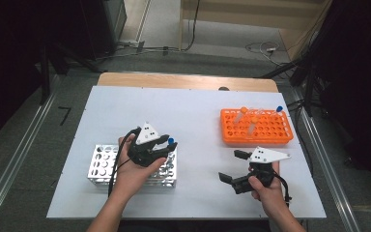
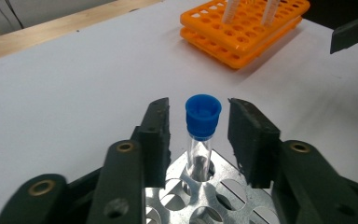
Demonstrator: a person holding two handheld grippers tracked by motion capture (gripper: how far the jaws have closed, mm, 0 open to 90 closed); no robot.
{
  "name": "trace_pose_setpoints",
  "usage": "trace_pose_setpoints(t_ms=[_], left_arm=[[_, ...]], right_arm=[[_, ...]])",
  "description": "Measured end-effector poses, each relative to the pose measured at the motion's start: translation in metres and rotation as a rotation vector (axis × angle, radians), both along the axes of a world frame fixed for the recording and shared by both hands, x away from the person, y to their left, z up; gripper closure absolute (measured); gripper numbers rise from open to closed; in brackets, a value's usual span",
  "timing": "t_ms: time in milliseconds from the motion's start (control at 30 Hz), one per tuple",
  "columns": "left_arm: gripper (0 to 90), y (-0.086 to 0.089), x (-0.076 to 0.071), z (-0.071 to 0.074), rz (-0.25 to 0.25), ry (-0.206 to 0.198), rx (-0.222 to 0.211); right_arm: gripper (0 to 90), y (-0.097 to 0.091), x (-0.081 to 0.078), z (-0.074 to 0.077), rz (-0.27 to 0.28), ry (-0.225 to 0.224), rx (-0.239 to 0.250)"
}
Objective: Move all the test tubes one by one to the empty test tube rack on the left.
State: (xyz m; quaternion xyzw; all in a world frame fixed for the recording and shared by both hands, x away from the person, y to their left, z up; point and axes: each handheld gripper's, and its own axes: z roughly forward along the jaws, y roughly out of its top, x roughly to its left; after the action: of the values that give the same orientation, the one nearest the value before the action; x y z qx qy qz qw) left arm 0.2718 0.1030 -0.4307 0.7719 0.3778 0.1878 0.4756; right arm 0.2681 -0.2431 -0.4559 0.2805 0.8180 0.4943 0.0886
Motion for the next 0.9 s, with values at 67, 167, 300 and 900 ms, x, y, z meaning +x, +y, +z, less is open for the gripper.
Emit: trace_pose_setpoints(t_ms=[67, 167, 300, 900], left_arm=[[48.6, 0.002, -0.002, 0.002, 0.000, -0.006, -0.022], [34.3, 0.007, -0.004, 0.005, -0.002, -0.007, -0.067], [23.5, 0.015, -0.006, 0.006, 0.000, 0.003, -0.108], [3.0, 0.048, -0.028, 0.000, -0.026, -0.011, -0.213]], right_arm=[[0.0, 0.000, 0.000, 0.000, -0.001, -0.002, 0.002], [0.0, -0.002, 0.000, 0.001, -0.006, -0.003, 0.003], [0.0, -0.005, 0.002, 0.003, -0.015, -0.009, 0.006], [0.0, -0.043, 0.017, 0.019, -0.134, -0.042, 0.050]])
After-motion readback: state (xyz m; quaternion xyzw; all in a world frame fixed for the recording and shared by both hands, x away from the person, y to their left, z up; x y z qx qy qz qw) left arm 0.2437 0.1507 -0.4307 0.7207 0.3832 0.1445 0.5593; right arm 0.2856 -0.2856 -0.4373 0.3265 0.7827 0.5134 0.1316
